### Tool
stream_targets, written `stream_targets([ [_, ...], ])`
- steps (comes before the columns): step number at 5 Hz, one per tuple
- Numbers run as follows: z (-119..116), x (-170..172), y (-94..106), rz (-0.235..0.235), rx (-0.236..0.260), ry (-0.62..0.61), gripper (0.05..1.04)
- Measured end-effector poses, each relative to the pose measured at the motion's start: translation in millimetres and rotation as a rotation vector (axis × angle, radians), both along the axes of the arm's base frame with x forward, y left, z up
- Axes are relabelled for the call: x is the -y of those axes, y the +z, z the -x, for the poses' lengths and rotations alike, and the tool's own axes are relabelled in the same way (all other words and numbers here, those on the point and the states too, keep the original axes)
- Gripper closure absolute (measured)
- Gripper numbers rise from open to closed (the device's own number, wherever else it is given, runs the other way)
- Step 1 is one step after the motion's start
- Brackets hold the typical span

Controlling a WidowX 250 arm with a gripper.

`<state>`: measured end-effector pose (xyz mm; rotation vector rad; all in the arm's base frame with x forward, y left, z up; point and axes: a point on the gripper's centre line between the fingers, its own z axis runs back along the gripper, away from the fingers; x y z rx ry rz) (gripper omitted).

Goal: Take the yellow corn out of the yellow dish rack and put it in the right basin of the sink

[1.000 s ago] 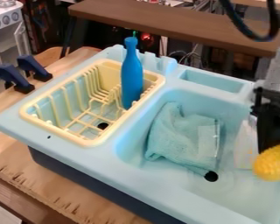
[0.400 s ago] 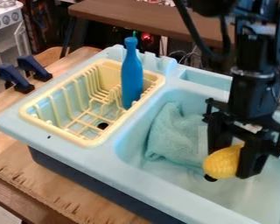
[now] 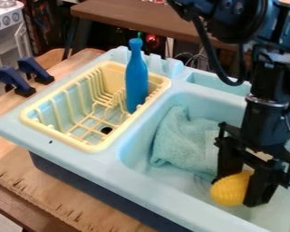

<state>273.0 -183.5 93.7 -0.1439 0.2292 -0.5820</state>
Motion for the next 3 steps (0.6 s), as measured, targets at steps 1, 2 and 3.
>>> stream_targets([
  [1, 3, 17, -1.2, -0.002, -0.012, -0.055, 0.313],
  [2, 6, 19, -1.4, -0.016, -0.023, -0.043, 0.084],
  [3, 5, 16, 13.3, -0.045, 0.039, -0.024, 0.077],
])
